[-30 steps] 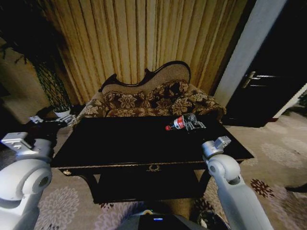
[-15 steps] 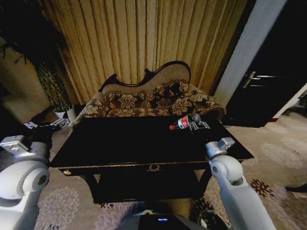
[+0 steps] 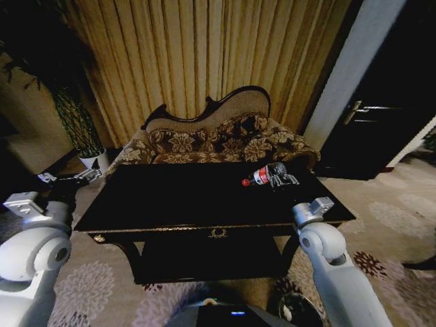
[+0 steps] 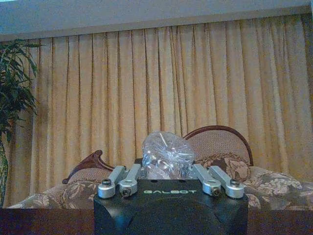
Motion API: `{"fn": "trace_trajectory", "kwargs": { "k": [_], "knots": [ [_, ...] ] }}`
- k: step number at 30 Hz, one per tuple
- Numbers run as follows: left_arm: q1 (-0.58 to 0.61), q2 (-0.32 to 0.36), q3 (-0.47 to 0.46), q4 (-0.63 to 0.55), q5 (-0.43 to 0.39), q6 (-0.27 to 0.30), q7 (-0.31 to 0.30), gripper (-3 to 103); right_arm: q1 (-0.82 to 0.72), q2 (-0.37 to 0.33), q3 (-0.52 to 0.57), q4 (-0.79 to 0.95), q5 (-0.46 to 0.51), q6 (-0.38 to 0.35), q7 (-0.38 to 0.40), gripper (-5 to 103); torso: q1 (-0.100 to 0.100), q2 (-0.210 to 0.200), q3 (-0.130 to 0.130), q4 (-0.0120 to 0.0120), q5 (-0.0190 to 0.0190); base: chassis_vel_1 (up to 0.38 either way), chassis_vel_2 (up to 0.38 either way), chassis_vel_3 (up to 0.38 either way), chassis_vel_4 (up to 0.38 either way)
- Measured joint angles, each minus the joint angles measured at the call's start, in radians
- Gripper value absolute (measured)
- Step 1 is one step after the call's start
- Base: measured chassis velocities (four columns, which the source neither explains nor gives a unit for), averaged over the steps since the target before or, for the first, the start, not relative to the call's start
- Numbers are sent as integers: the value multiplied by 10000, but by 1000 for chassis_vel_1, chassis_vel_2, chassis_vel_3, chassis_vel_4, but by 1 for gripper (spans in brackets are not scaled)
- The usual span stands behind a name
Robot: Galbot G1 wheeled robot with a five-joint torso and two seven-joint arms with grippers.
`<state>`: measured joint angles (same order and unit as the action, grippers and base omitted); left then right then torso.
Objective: Move to the front of the table and place the trash on the table into the trash bin.
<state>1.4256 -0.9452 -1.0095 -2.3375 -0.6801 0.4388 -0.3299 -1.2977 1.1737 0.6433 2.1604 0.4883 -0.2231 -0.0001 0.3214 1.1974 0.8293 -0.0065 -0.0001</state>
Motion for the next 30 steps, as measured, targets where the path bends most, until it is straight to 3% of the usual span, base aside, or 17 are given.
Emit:
{"fn": "trace_trajectory", "kwargs": {
  "k": [30],
  "knots": [
    [25,66,294,-328,41,56,5,100,-179,-26,275,-105,-80,185,0,33,1,0,-1,0,-1,131,-124,-125,124]
  ]
}}
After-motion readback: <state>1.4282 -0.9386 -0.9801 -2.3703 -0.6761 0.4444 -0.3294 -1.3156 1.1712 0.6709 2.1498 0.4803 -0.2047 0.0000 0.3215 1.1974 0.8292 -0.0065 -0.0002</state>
